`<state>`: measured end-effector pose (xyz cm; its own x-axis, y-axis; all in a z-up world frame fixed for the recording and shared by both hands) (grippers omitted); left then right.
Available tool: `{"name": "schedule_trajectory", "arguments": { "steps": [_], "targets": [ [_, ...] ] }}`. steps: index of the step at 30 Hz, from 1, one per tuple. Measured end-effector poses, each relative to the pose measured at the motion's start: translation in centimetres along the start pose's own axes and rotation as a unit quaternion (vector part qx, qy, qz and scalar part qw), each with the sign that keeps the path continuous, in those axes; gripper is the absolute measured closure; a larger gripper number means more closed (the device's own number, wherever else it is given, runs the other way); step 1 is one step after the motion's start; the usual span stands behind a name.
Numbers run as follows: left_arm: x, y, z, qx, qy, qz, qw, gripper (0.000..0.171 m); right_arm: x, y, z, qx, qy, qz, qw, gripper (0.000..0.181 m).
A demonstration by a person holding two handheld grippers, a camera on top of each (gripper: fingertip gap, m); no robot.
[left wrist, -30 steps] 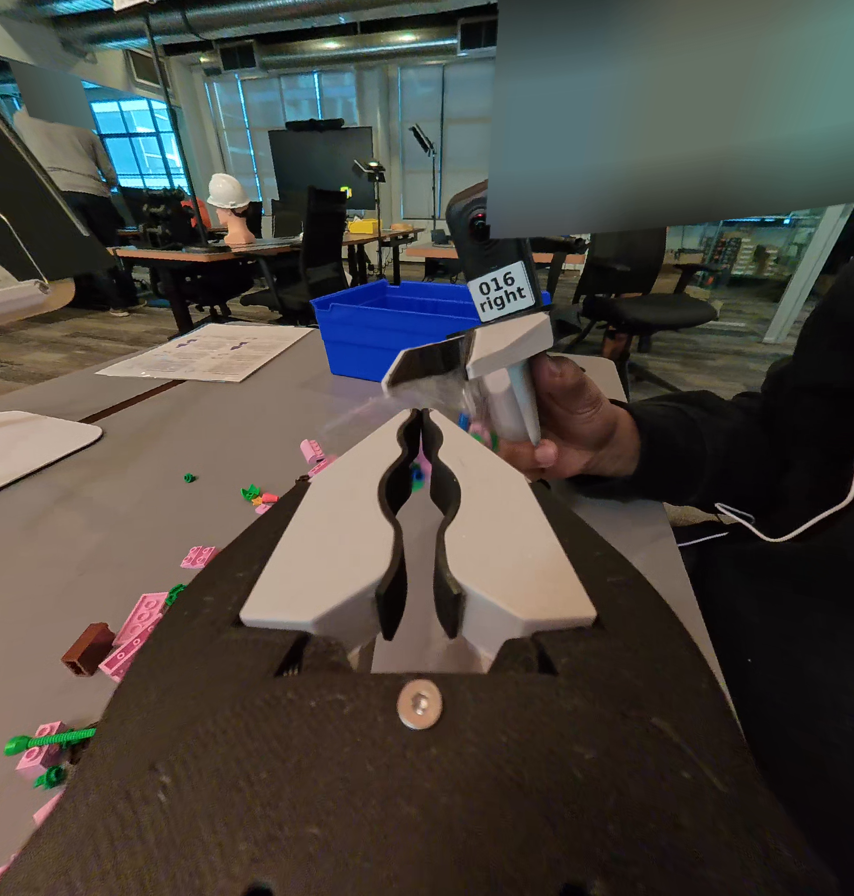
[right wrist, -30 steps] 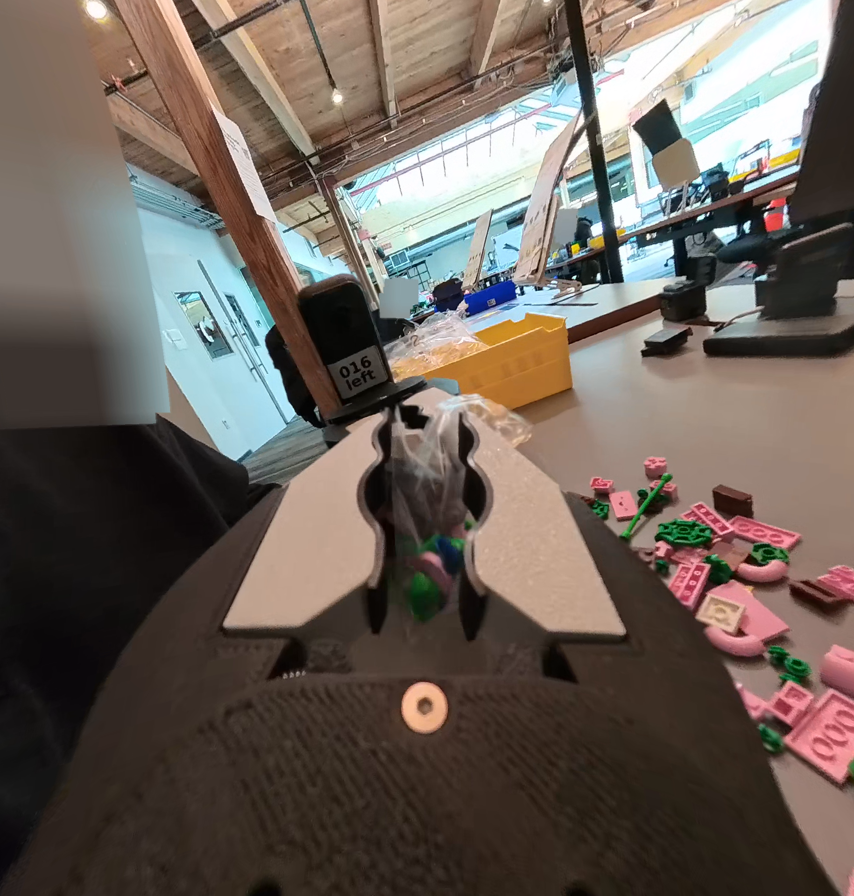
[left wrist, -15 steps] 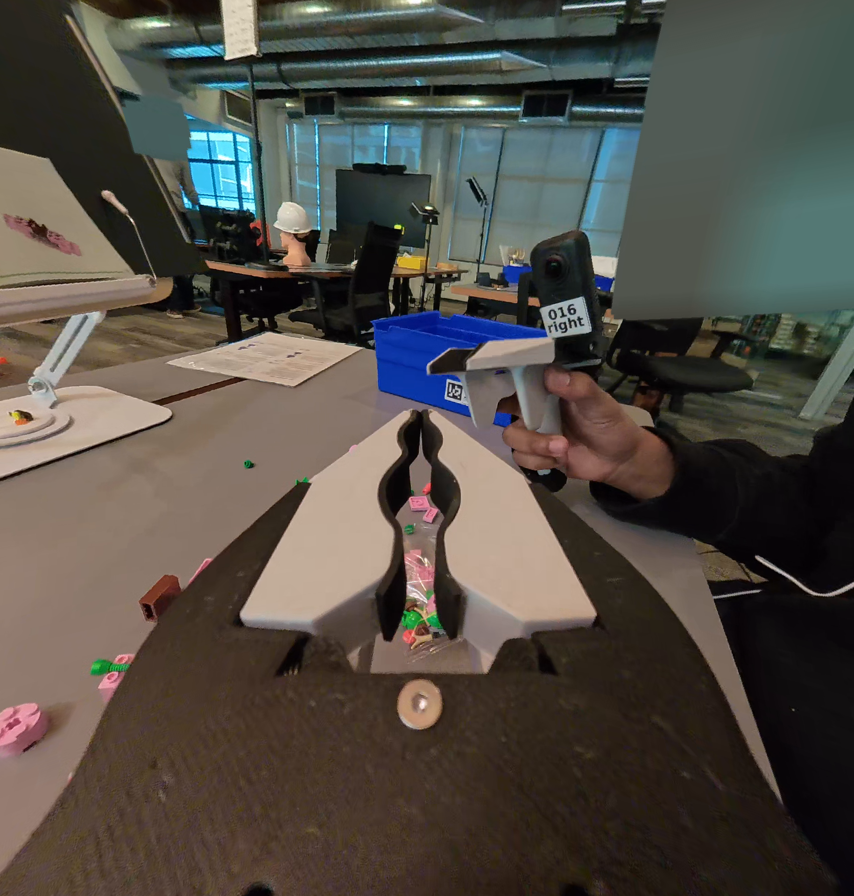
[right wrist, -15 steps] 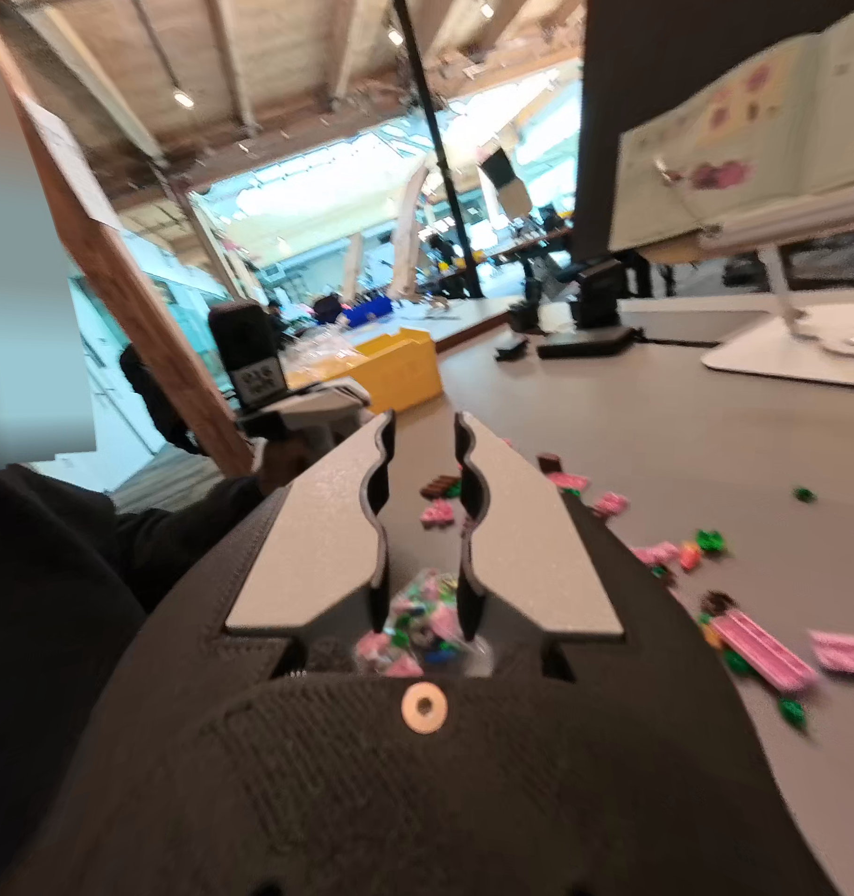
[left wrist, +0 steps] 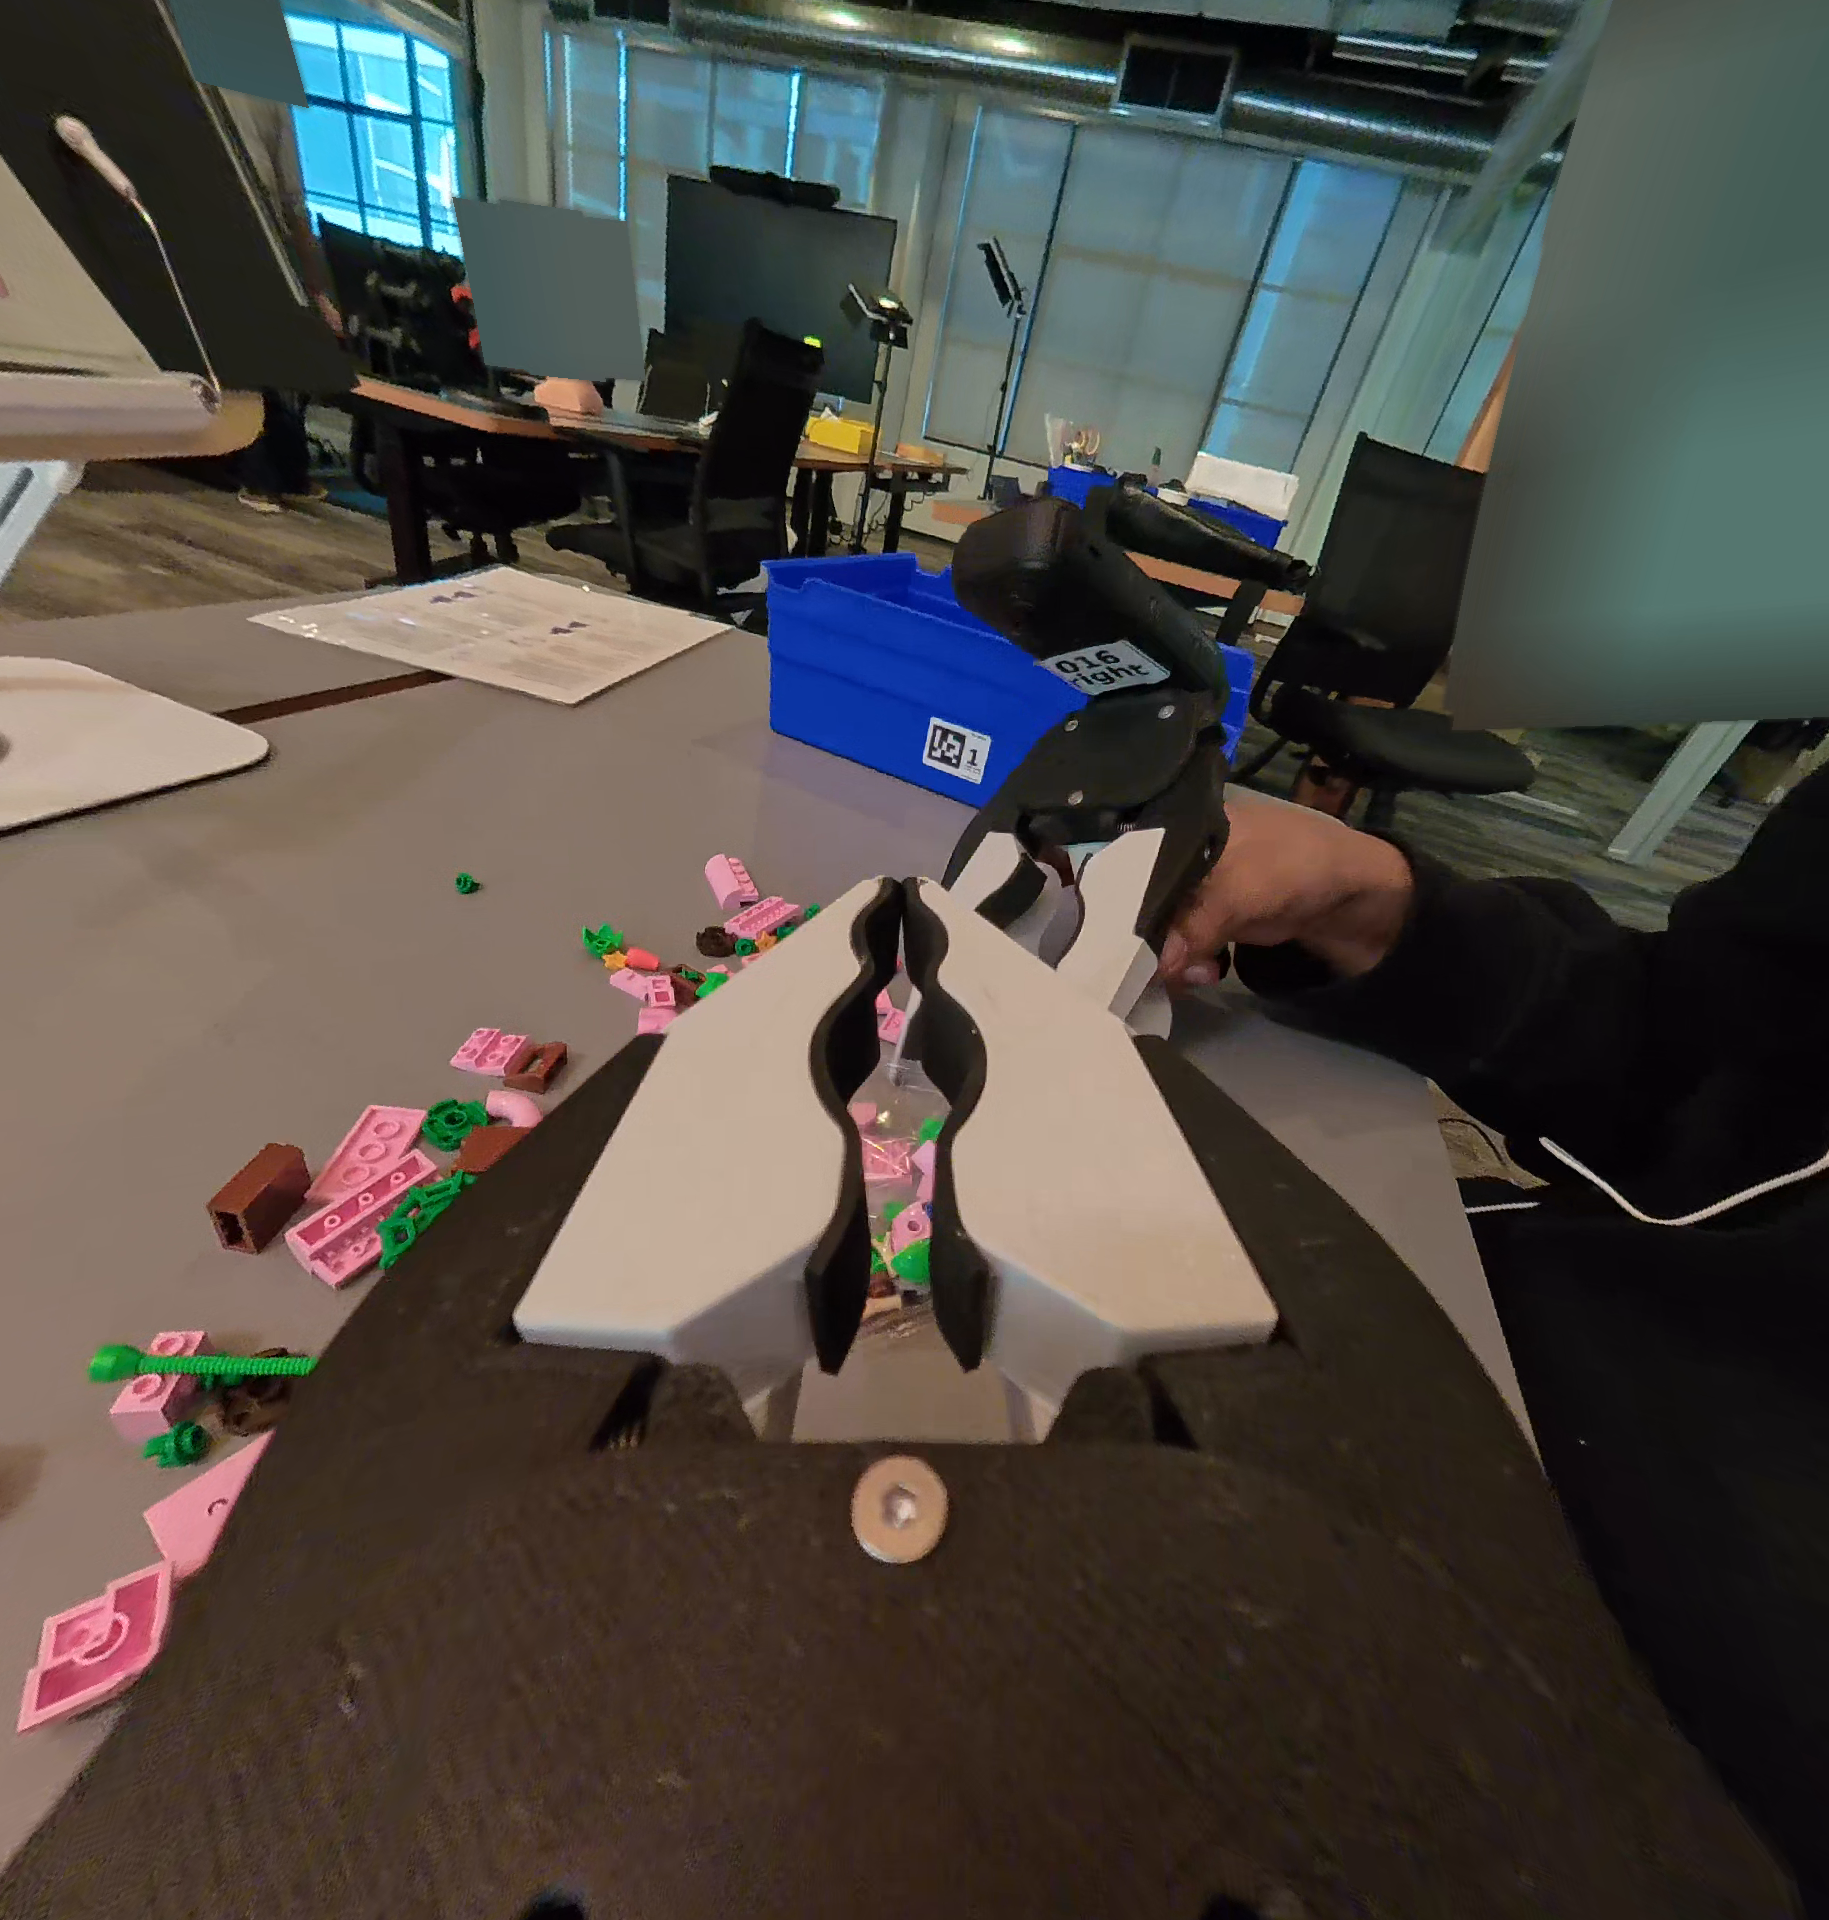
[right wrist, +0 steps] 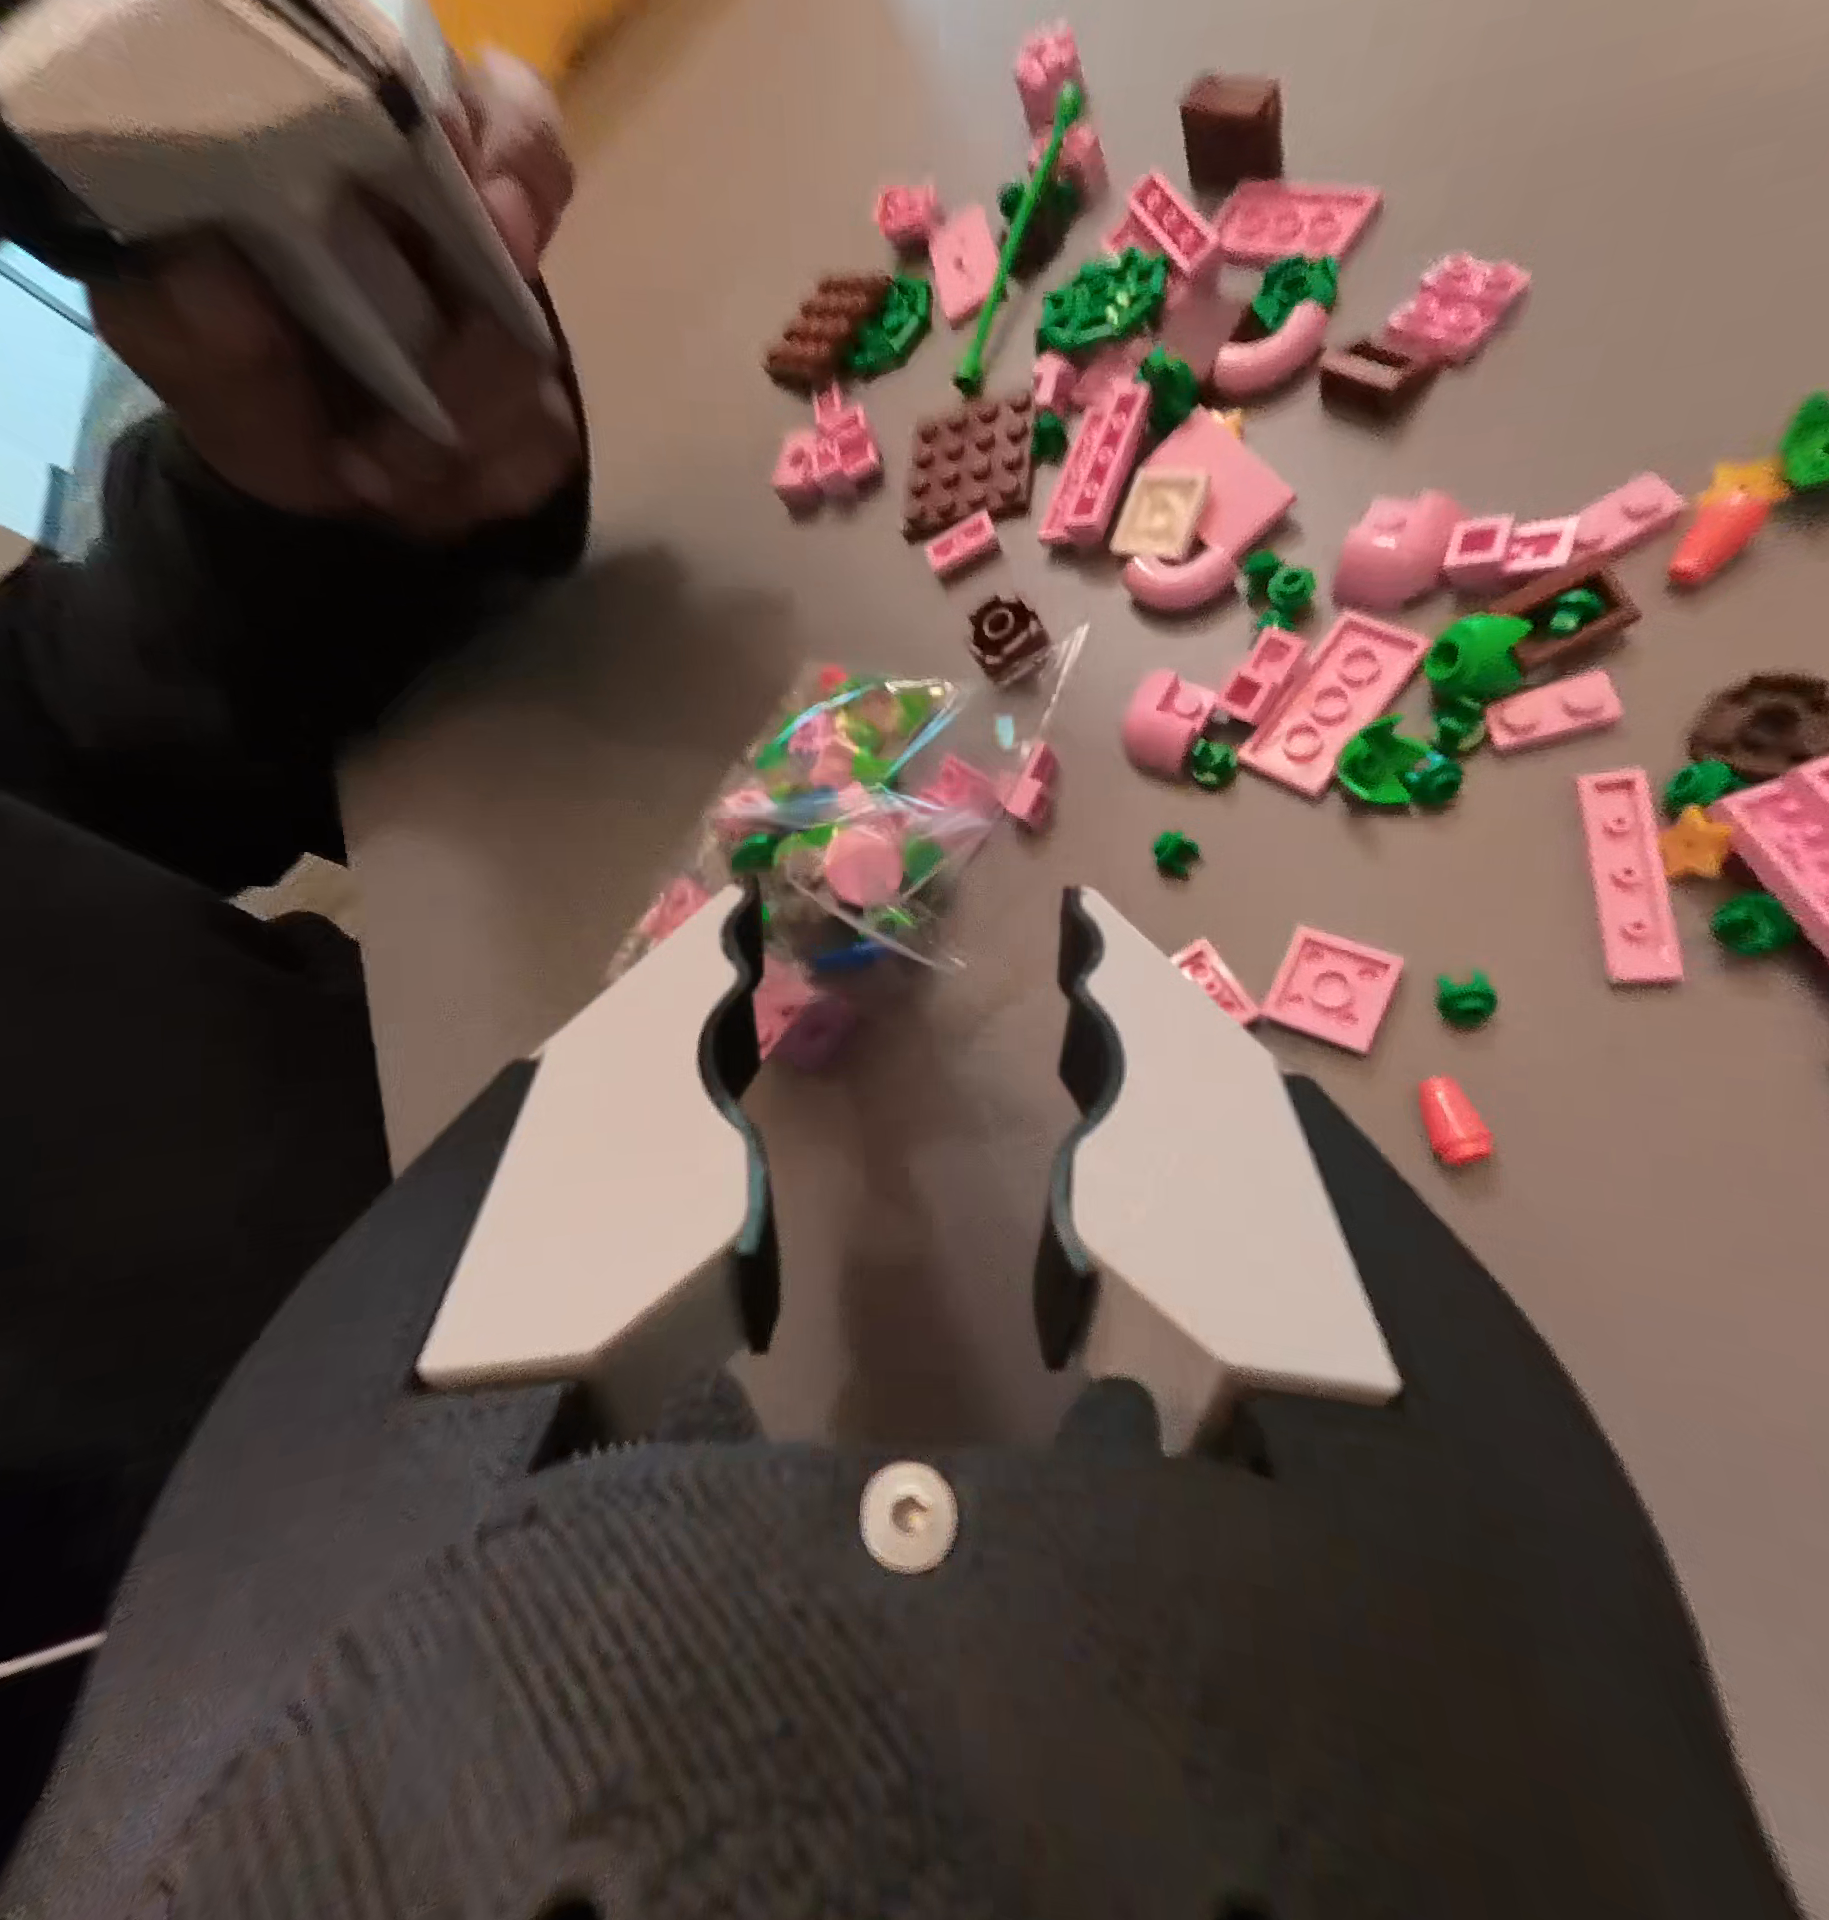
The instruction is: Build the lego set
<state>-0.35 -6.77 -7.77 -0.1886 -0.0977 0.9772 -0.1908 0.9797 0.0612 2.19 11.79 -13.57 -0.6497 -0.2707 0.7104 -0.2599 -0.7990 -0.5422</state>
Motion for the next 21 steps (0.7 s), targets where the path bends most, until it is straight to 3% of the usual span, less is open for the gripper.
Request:
{"name": "schedule_trajectory", "arguments": {
  "steps": [2,3,6,9,13,15,18,21],
  "targets": [
    [-0.1,0.1,0.1,0.000,-0.005,0.005,1.000,0.171,-0.1,0.3,0.2,0.025,0.013,0.003,1.000,0.133],
    [-0.2,0.1,0.2,0.000,-0.007,0.008,1.000,0.171,-0.2,0.4,0.4,0.044,0.015,0.005,0.999,0.150],
    [-0.4,0.2,0.2,-0.001,-0.007,0.016,1.000,0.171,0.2,0.2,0.7,0.067,0.003,-0.016,0.998,0.170],
    [-0.6,0.4,0.1,-0.008,-0.011,0.025,1.000,0.169,1.3,-1.0,1.2,0.042,-0.066,-0.069,0.995,0.175],
    [-1.4,1.2,-0.4,-0.036,-0.040,0.056,0.997,0.131,2.3,-2.1,3.3,-0.002,-0.214,-0.123,0.969,0.175],
    [-1.9,1.7,-1.0,-0.054,-0.035,0.081,0.995,0.123,2.4,-1.9,4.4,-0.011,-0.264,-0.126,0.956,0.173],
    [-2.7,2.1,-1.5,-0.045,0.011,0.119,0.992,0.121,2.6,-1.9,5.3,-0.004,-0.277,-0.145,0.950,0.176],
    [-2.5,2.1,-1.9,-0.057,0.014,0.110,0.992,0.139,2.9,-2.3,5.4,0.014,-0.267,-0.171,0.948,0.176]
  ]
}}
Point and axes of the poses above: each gripper's, where its closed fingertips meet, y out along the fingers, x out of its top, z = x × y across the jaws, the point moved 8 cm from there along -y, back along the fingers, and after that the axes turned 4 degrees about -z, right-handed, at the moved point
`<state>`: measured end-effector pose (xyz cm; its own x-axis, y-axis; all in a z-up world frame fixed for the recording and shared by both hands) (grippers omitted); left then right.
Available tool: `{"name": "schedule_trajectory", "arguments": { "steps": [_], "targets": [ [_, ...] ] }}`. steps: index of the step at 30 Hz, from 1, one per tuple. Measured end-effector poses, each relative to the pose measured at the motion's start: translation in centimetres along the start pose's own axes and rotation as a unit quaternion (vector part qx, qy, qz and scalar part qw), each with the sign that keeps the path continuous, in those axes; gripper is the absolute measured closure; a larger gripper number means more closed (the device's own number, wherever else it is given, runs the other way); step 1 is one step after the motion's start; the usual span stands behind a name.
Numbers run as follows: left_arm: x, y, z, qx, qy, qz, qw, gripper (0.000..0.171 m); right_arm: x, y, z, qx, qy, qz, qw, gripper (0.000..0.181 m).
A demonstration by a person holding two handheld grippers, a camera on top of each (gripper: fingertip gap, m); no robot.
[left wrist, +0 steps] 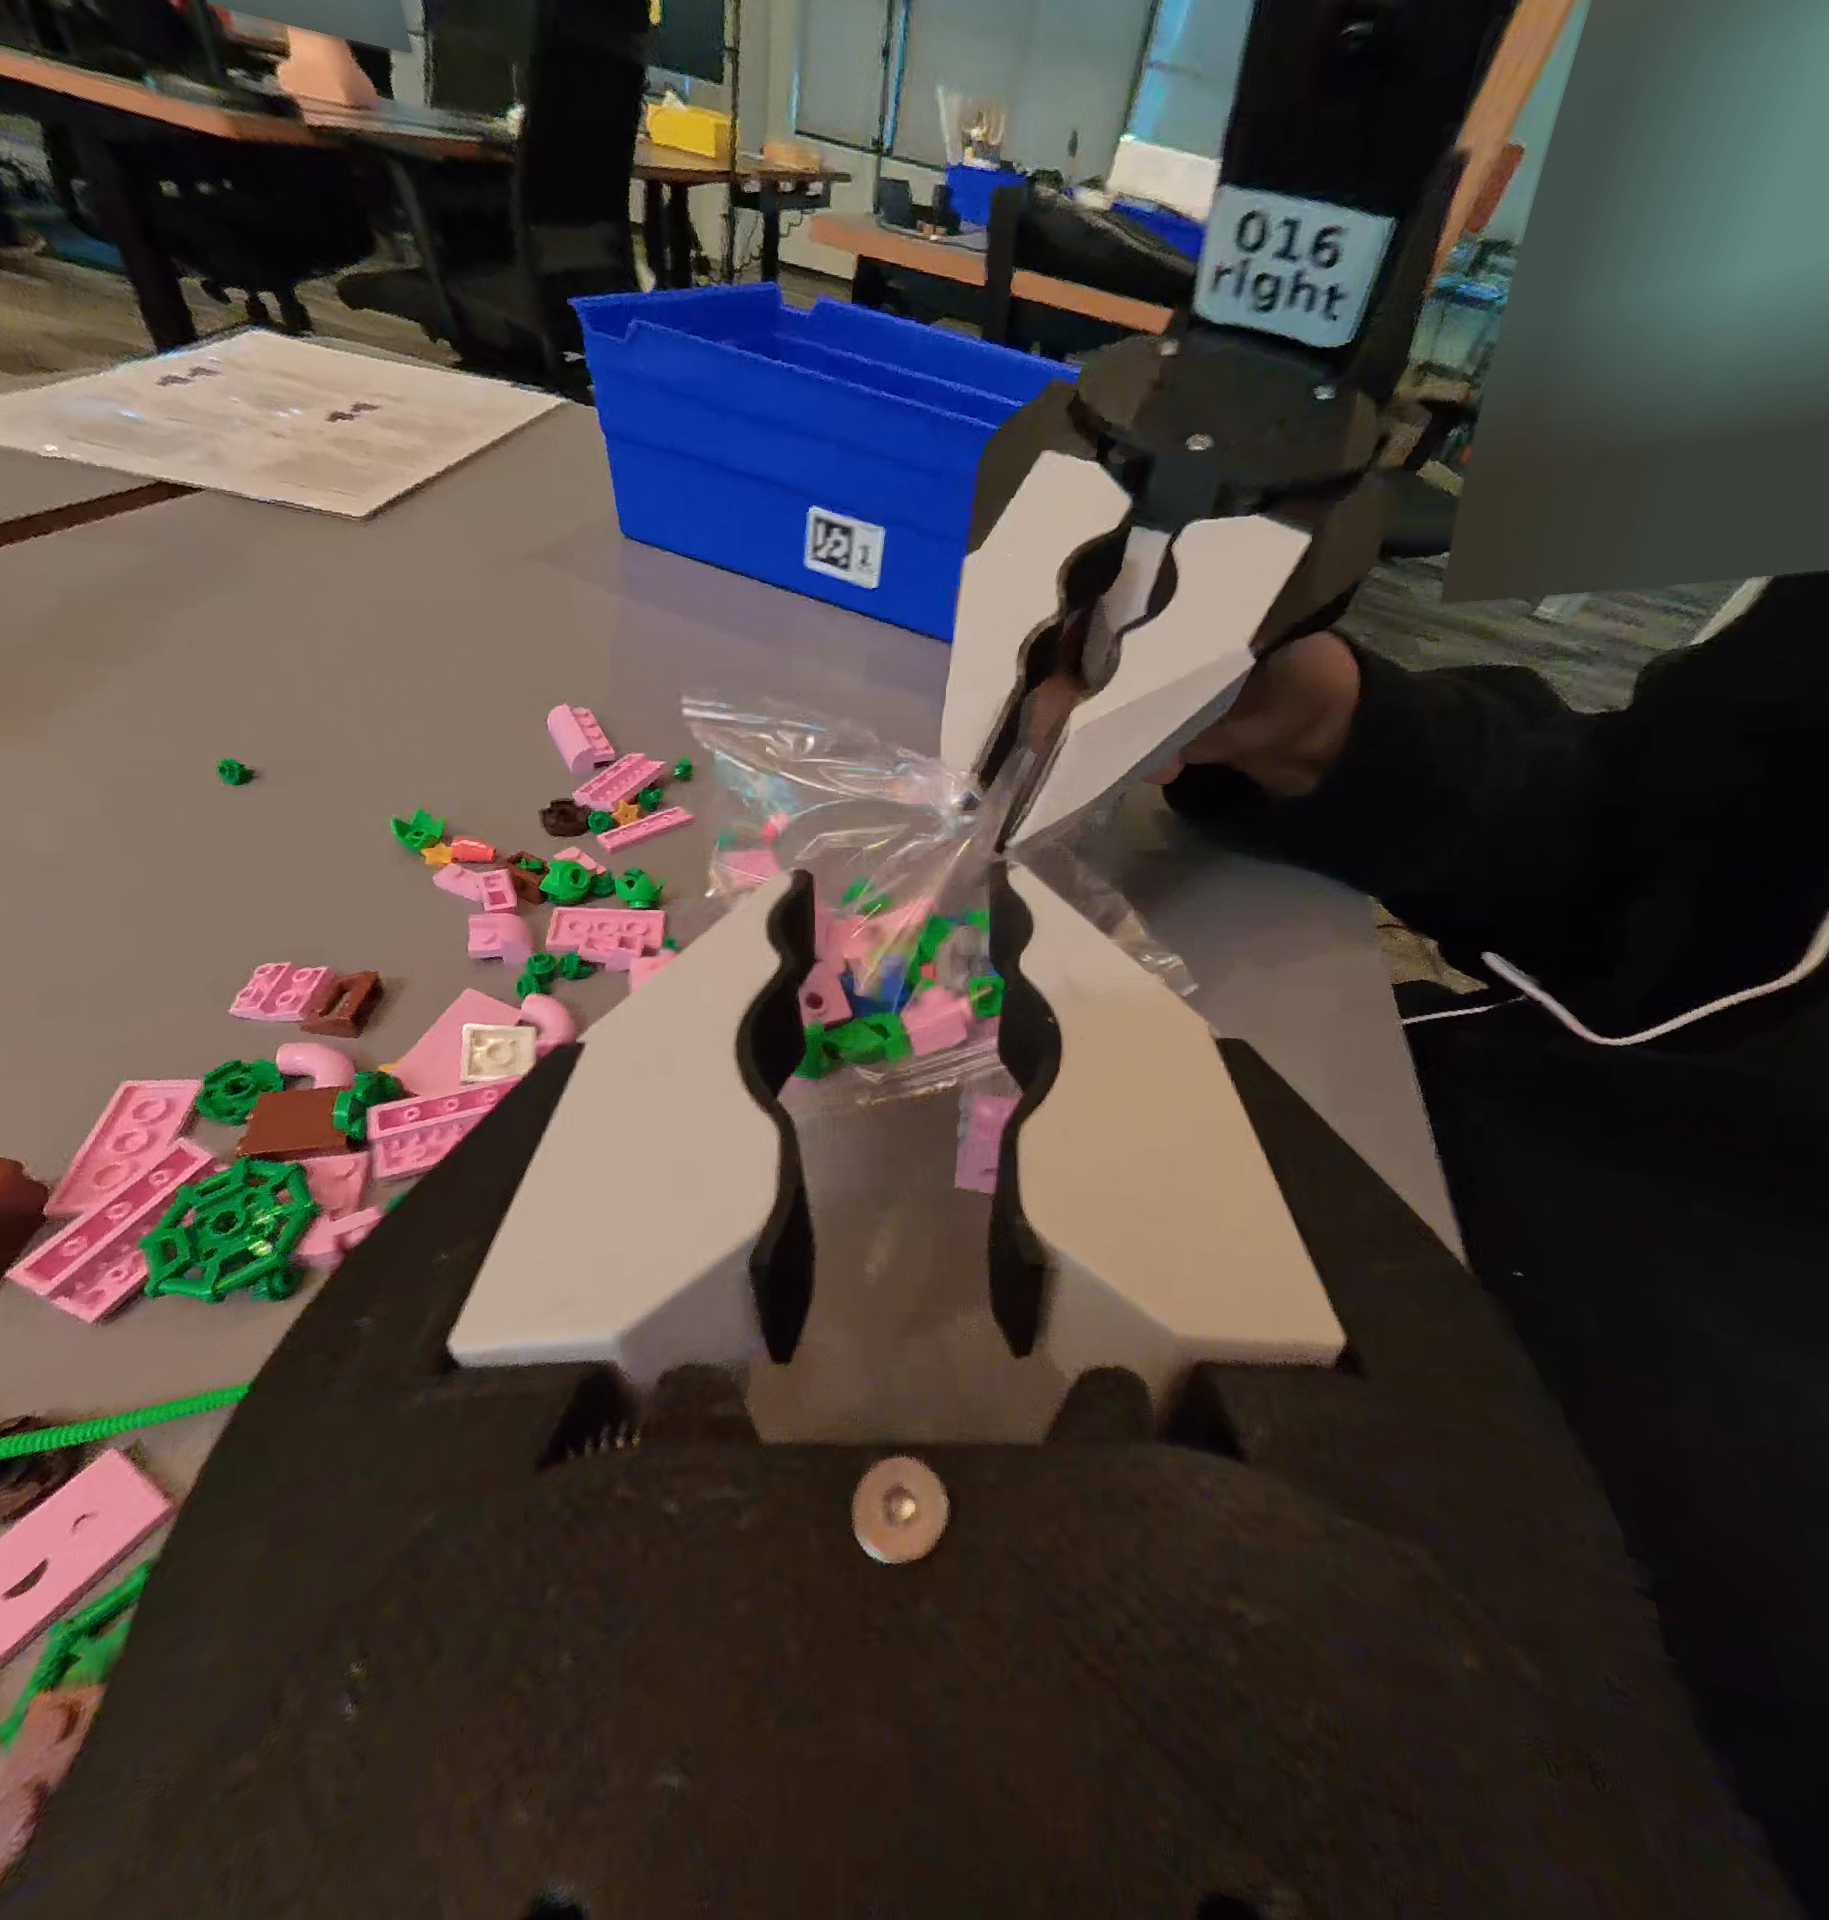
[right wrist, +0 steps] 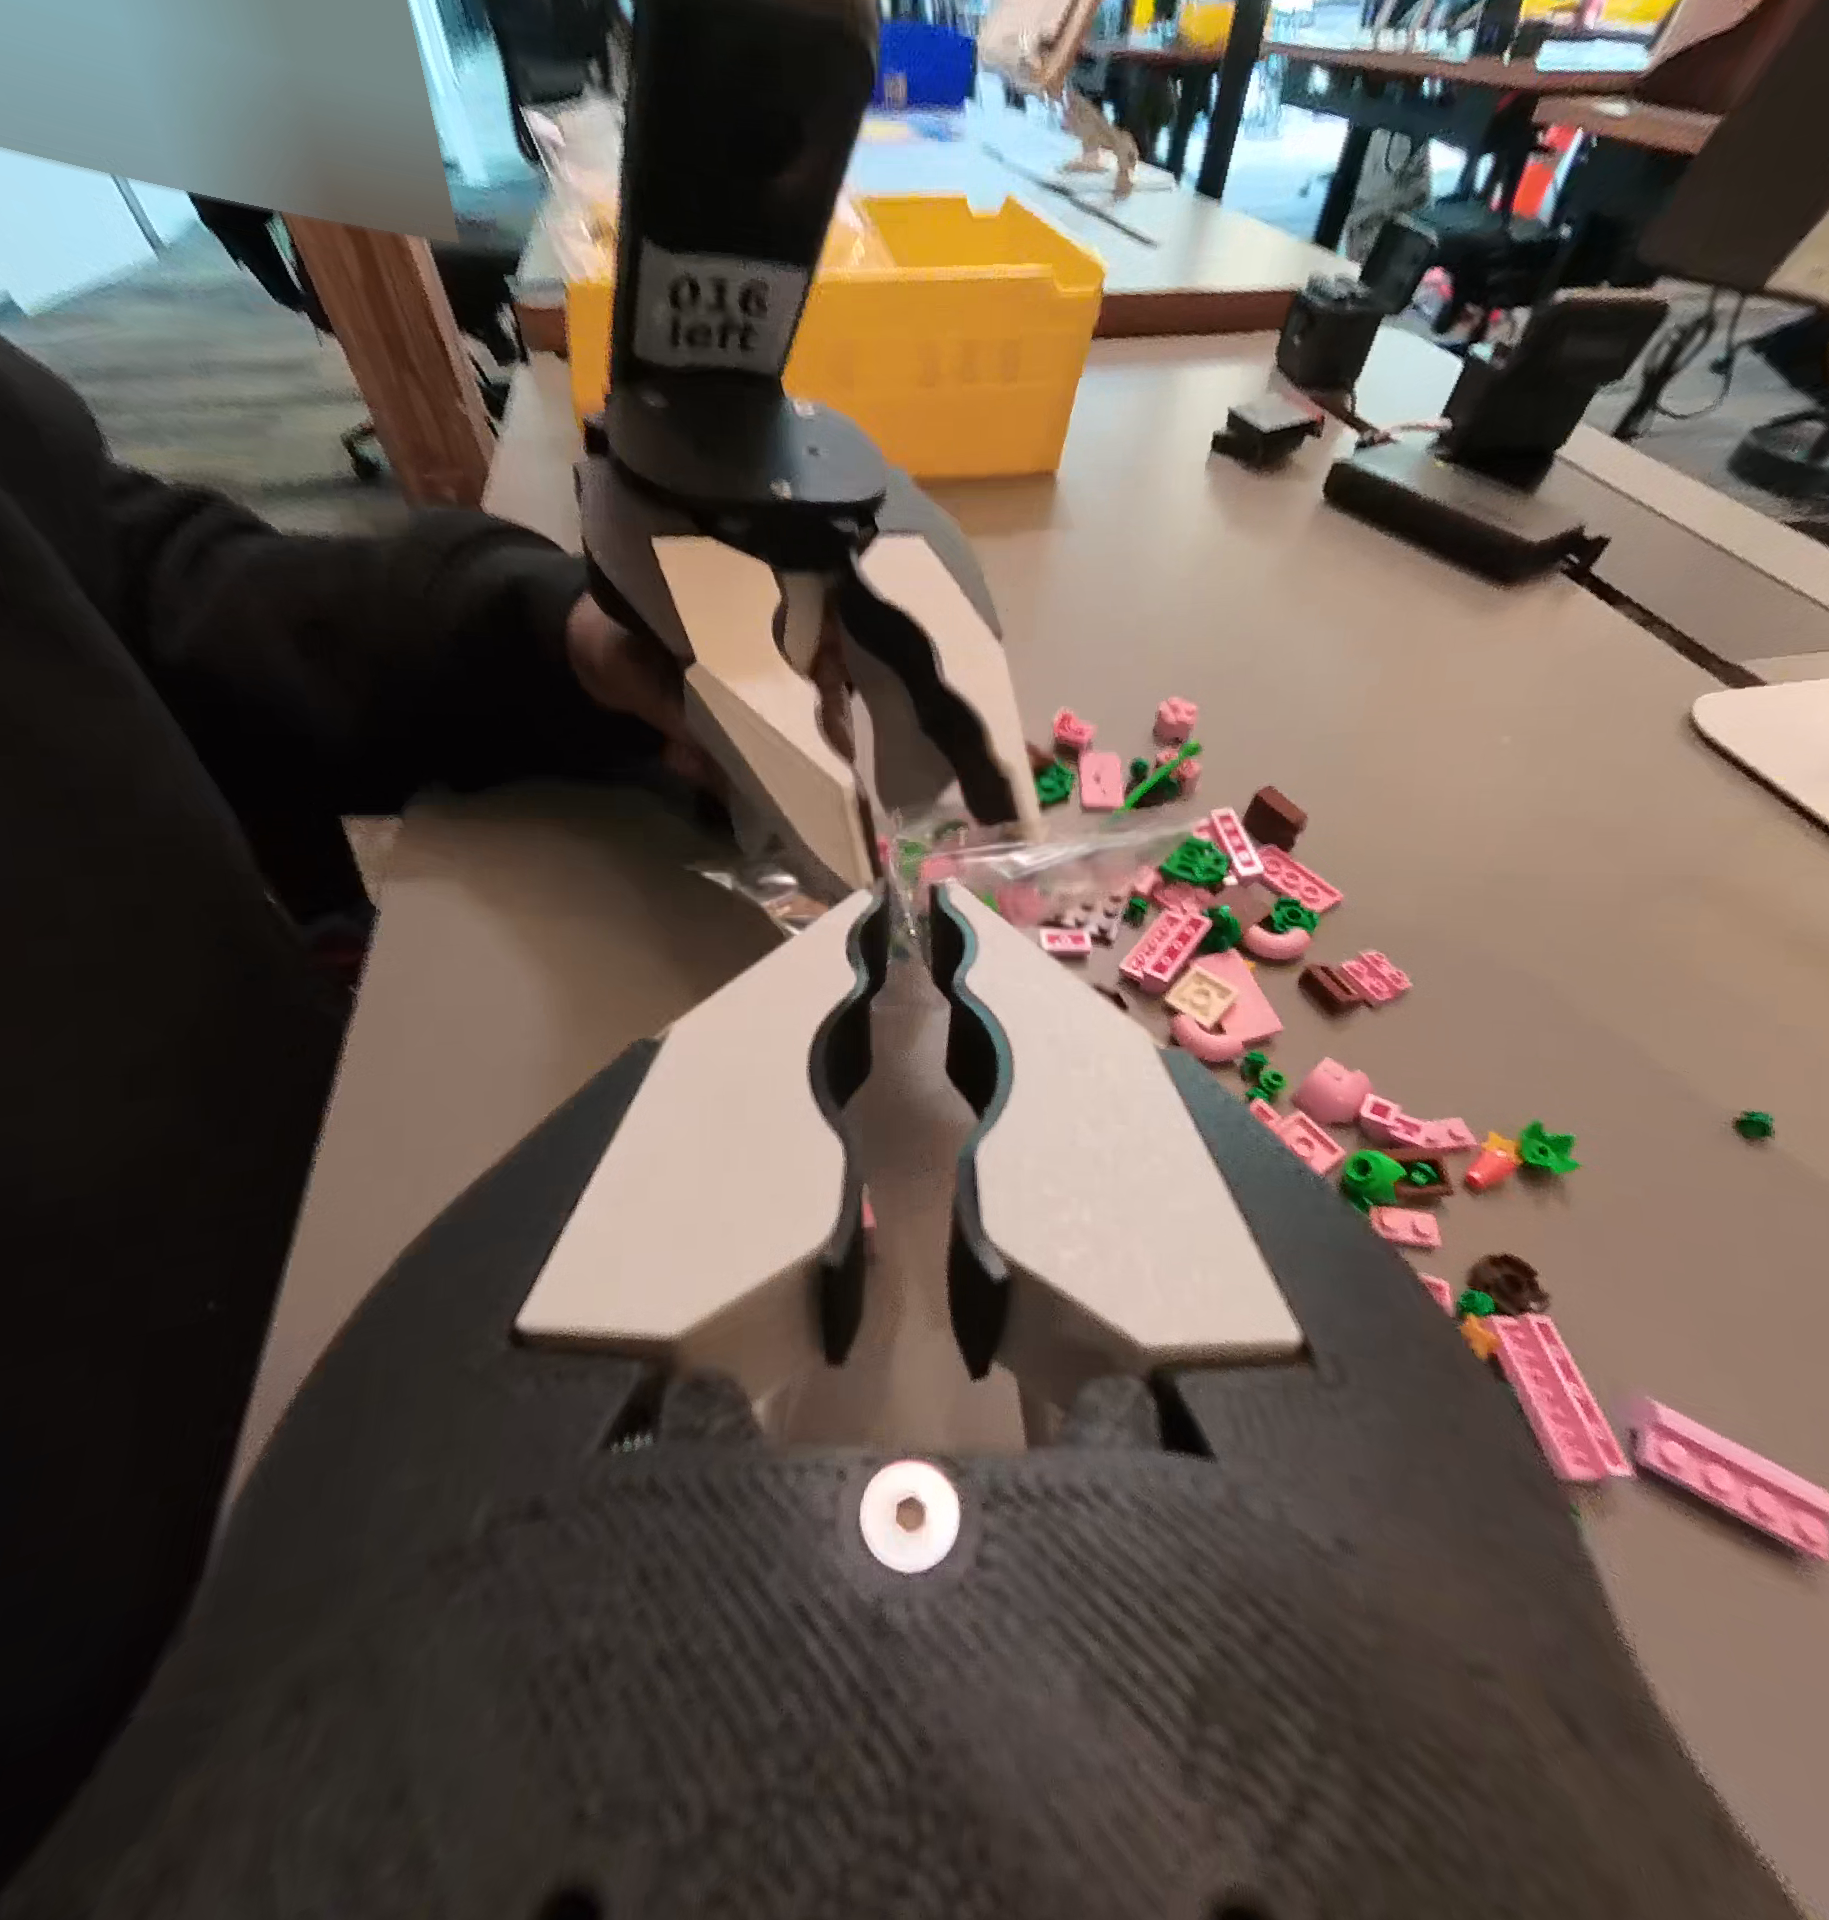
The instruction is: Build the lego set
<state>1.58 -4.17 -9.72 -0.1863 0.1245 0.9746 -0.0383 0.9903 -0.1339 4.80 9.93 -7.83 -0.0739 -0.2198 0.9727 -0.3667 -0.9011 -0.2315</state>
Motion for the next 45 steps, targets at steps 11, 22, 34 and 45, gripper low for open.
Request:
{"name": "schedule_trajectory", "arguments": {
  "steps": [11,22,34,45],
  "targets": [
    [1.8,-1.4,-0.9,-0.072,-0.014,-0.084,0.994,0.171,2.0,-2.2,-0.1,0.070,0.058,-0.161,0.983,0.155],
    [2.3,-1.9,-2.6,-0.118,0.019,-0.145,0.982,0.170,1.5,-0.5,0.3,0.092,0.103,-0.141,0.980,0.166],
    [2.5,-2.1,-3.5,-0.283,-0.102,-0.124,0.946,0.171,2.3,-0.5,2.7,0.190,0.085,-0.173,0.963,0.181],
    [3.4,-3.1,-2.4,-0.176,-0.028,-0.176,0.968,0.171,2.5,-2.9,0.7,0.125,0.066,-0.200,0.970,0.181]
  ]
}}
Point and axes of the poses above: each gripper's, where its closed fingertips meet, y out along the fingers, x out of its top, z = x × y across the jaws, the point moved 8 cm from there along -y, back along the fingers, and after that the axes turned 4 degrees about -z, right-handed, at the moved point
